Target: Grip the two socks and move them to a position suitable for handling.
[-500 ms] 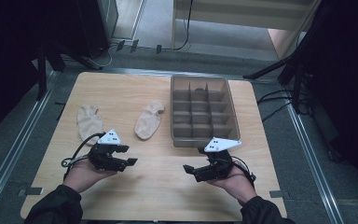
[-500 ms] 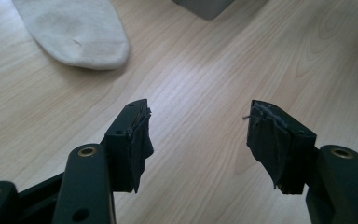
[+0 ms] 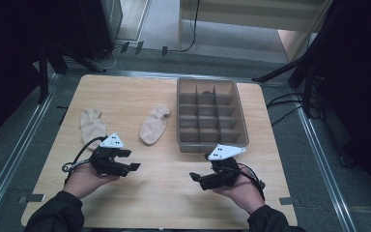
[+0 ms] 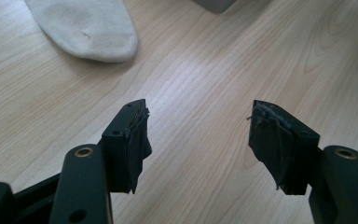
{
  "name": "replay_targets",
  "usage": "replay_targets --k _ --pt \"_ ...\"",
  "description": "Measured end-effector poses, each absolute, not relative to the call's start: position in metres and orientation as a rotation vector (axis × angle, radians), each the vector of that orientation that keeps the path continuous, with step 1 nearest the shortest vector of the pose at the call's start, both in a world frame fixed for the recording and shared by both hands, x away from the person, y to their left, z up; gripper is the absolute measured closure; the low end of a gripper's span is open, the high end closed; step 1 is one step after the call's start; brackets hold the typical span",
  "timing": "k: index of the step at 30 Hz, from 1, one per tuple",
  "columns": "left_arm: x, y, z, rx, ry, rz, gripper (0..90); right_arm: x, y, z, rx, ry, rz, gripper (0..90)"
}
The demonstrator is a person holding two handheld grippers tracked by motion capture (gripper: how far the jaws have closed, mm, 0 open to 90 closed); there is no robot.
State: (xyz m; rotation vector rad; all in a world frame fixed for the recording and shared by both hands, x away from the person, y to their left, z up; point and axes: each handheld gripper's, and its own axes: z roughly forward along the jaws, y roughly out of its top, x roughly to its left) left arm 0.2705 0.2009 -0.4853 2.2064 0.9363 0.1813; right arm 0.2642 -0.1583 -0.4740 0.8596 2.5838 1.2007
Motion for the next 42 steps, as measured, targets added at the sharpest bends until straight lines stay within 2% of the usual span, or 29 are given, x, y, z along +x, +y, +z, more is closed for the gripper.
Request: replay_targets --k 5,8,13,15,32,42 --pt "0.27 0.206 -0.484 2.194 0.948 0.202 35.6 0.264 -0.157 -0.475 0.839 2.597 1.165 20.7" --pt "0.271 0.211 -0.484 2.187 0.974 0.192 34.7 0.265 -0.157 -0.477 0.823 2.62 1.144 25.9" --pt "0.272 0.219 -0.479 2.11 1.012 0.05 31.8 0.264 -0.153 -0.483 0.783 2.655 1.046 27.5" --pt "0.271 0.222 -0.478 2.093 1.013 0.037 30.8 0.264 -0.152 -0.483 0.782 2.665 1.041 27.5" --pt "0.273 0.234 -0.48 2.147 1.04 0.132 30.8 0.265 -0.154 -0.483 0.802 2.662 1.05 28.8" --pt "0.292 0.254 -0.482 2.161 1.048 0.195 30.9 0.267 -0.149 -0.49 0.807 2.694 1.032 30.6"
